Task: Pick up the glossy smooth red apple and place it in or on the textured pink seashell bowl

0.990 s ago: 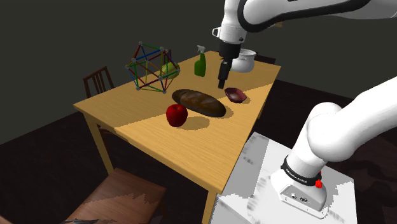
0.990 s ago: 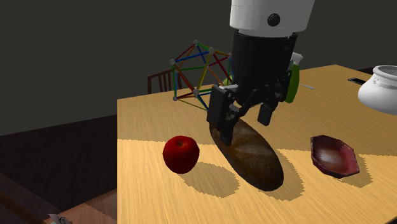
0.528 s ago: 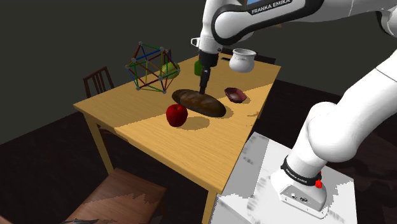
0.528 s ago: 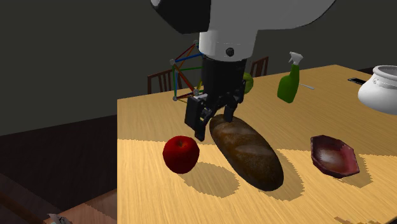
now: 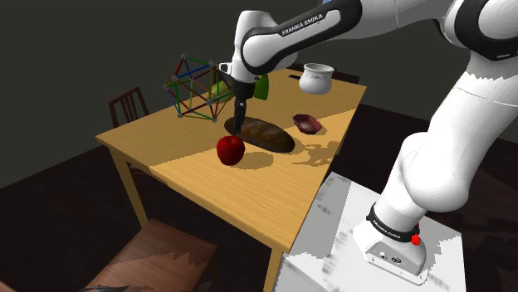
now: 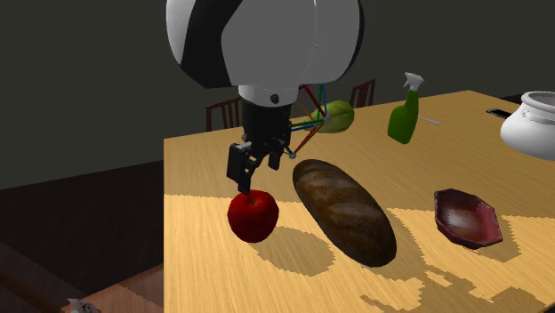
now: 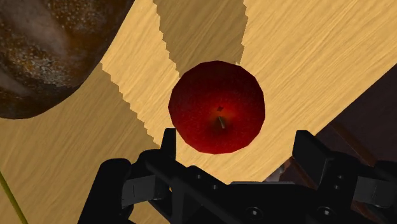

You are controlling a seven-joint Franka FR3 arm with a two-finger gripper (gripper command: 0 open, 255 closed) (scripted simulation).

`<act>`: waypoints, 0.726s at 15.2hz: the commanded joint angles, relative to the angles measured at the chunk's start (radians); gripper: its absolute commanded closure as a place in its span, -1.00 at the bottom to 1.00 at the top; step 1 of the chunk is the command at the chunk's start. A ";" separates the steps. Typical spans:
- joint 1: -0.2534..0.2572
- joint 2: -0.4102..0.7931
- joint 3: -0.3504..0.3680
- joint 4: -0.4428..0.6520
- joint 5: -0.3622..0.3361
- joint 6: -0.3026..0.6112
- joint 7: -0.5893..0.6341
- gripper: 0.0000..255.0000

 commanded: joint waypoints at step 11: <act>0.008 0.076 0.007 -0.028 0.017 0.107 -0.026 -1.00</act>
